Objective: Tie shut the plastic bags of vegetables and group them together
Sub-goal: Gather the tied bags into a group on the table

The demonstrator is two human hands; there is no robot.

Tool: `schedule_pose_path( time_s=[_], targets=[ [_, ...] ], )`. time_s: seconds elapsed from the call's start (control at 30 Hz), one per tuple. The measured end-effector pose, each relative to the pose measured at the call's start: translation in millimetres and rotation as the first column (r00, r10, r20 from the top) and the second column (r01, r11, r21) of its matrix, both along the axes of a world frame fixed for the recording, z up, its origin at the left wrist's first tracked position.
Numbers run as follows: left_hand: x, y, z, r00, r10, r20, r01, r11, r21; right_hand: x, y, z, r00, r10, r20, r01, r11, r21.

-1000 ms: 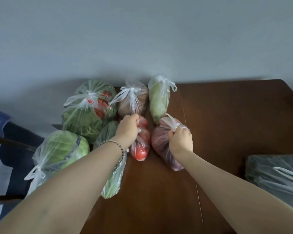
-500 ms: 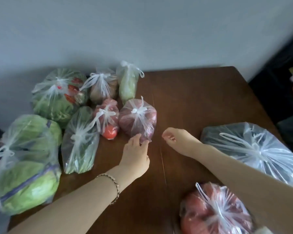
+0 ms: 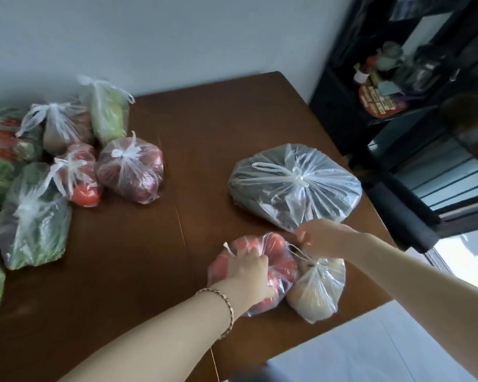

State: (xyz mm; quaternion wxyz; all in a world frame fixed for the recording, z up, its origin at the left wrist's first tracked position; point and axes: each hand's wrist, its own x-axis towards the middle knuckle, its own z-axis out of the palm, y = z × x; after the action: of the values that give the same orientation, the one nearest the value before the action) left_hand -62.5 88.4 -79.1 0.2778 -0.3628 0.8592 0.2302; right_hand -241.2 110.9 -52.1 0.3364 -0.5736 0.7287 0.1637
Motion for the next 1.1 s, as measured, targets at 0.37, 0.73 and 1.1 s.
schedule_pose_path(
  time_s=[0.37, 0.73, 1.1],
  targets=[
    [-11.5, 3.9, -1.7, 0.986, 0.104, 0.128, -0.115, 0.99, 0.082, 3.0, 41.3, -23.9, 0.715, 0.633, -0.298, -0.658, 0.753, 0.022],
    [36.9, -9.7, 13.4, 0.956, 0.259, -0.135, -0.245, 0.963, 0.114, 18.0, 31.0, -16.7, 0.785, 0.566, -0.253, -0.56, 0.822, 0.102],
    [192.0, -107.1, 13.9, 0.734, 0.563, -0.379, -0.611, 0.791, -0.007, 129.4, -65.2, -17.9, 0.997, -0.013, 0.077, 0.023, 0.991, -0.133]
  ],
)
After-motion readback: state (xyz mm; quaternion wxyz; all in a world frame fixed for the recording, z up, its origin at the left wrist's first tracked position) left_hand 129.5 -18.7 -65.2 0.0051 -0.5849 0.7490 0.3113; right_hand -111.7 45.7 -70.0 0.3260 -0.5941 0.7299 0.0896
